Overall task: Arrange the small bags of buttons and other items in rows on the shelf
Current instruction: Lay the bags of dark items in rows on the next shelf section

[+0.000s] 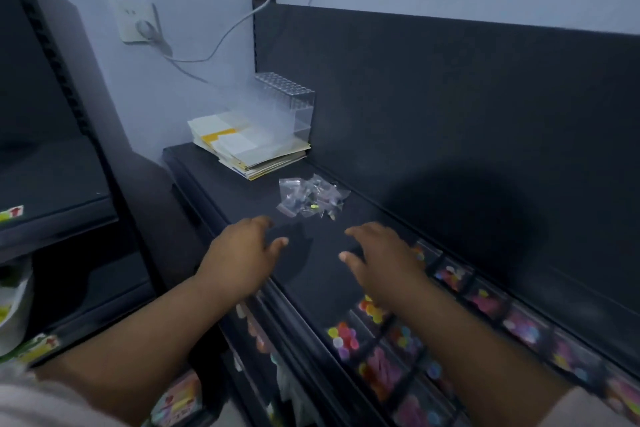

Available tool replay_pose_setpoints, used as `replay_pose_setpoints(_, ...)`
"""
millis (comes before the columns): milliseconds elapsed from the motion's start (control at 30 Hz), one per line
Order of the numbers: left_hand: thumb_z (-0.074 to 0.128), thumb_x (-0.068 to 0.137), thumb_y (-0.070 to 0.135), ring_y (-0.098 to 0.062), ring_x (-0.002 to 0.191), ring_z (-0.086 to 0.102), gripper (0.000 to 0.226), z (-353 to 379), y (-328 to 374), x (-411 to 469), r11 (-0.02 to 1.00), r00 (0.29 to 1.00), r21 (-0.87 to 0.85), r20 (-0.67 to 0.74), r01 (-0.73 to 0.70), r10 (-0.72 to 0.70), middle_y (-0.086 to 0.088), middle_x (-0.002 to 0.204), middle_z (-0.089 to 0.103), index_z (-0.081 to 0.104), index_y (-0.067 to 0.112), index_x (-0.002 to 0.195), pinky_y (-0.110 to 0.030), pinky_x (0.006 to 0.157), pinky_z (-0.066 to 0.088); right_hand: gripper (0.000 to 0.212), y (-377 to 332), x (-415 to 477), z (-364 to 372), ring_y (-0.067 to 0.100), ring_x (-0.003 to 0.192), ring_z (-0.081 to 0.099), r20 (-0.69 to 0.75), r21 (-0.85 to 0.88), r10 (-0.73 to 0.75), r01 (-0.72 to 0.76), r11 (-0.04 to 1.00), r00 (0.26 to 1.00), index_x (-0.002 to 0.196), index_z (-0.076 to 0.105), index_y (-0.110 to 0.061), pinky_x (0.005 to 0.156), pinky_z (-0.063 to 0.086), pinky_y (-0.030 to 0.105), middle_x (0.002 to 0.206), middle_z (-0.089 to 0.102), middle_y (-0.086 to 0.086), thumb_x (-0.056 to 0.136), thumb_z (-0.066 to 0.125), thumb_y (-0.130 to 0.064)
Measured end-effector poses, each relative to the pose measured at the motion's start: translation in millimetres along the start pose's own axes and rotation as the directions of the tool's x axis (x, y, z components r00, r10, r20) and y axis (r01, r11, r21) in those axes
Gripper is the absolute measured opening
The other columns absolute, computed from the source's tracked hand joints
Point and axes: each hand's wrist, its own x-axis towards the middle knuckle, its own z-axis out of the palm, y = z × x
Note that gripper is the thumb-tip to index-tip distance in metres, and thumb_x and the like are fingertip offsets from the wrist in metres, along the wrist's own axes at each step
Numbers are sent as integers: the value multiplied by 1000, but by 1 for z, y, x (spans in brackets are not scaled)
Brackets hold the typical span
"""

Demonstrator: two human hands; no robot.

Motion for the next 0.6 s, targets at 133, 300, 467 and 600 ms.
replay_pose_setpoints(133, 55, 90, 43, -25, 110, 57, 44, 12, -16, 59, 999, 999, -37, 47, 18, -16, -7, 120, 61, 55, 17, 125, -37, 91, 47, 43, -1, 38, 17, 23, 120, 43, 11, 8, 79, -80, 997, 997, 130, 48, -20, 101, 38, 35, 132, 48, 2, 92, 51, -40)
replay_pose_setpoints(300, 57, 87, 44, -28, 105, 59, 40, 28, -37, 134, 998, 990, -62, 136, 27, -19, -9, 112, 63, 59, 16, 116, -36, 85, 49, 36, -6, 86, 38, 19, 115, 44, -18, 22, 153, -152, 988, 988, 125, 52, -21, 97, 38, 30, 124, 51, 0, 92, 52, -37)
replay_pose_setpoints(467, 55, 89, 40, -29, 98, 59, 32, 42, -53, 190, 994, 976, -101, 218, 37, -14, -9, 104, 64, 60, 14, 107, -32, 77, 46, 26, -21, 130, 61, 15, 109, 46, -53, 102, 199, -193, 976, 979, 114, 59, -21, 92, 40, 25, 116, 52, -3, 91, 54, -33)
replay_pose_setpoints(600, 62, 83, 42, -27, 94, 60, 33, 54, -61, 216, 984, 952, -154, 304, 94, -43, -5, 100, 65, 59, 15, 103, -30, 73, 43, 25, -26, 159, 77, 13, 108, 46, -39, 147, 254, -246, 958, 966, 113, 59, -18, 90, 43, 26, 115, 52, -1, 92, 54, -31)
